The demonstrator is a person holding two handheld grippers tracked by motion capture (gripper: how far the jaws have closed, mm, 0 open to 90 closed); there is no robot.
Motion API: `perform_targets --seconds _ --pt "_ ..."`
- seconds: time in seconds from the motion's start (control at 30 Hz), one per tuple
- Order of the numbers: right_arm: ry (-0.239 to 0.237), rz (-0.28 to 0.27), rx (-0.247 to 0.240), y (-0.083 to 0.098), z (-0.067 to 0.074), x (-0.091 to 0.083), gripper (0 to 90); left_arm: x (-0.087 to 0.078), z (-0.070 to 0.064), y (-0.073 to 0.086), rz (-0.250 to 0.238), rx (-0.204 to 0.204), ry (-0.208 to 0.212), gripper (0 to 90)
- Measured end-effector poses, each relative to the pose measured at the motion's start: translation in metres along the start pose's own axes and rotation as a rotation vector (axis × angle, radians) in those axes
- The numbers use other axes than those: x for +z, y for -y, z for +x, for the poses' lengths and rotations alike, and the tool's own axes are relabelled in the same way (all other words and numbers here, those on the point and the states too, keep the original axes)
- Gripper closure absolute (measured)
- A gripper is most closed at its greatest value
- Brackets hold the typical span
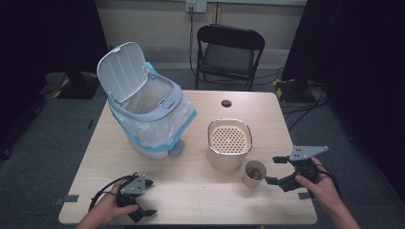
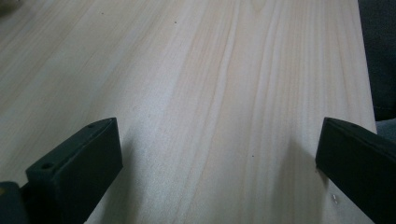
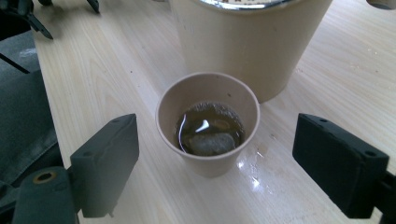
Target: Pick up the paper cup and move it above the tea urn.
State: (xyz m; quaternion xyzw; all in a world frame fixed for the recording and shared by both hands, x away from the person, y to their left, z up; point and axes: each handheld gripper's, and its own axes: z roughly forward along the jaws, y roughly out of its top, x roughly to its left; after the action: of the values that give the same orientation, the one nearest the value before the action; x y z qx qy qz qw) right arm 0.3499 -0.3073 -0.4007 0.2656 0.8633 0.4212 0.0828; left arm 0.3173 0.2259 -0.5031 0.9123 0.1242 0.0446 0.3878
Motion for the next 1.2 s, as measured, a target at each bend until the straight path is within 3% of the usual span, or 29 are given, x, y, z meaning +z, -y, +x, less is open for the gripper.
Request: perform_targets --seconds 0.5,0.83,1.2 --pt "0.004 0.007 0.026 0.023 -0.004 0.011 14.3 0.0 0.0 0.0 -0.002 0.0 0.0 0.0" --pt "0.049 0.004 0.038 0.037 -0.006 0.022 14.6 0.0 0.0 0.0 -0.003 0.002 0.001 0.0" --pt "0.053 0.015 0.041 0.046 -0.008 0.033 14.6 0.0 0.0 0.0 0.0 0.0 0.0 0.0"
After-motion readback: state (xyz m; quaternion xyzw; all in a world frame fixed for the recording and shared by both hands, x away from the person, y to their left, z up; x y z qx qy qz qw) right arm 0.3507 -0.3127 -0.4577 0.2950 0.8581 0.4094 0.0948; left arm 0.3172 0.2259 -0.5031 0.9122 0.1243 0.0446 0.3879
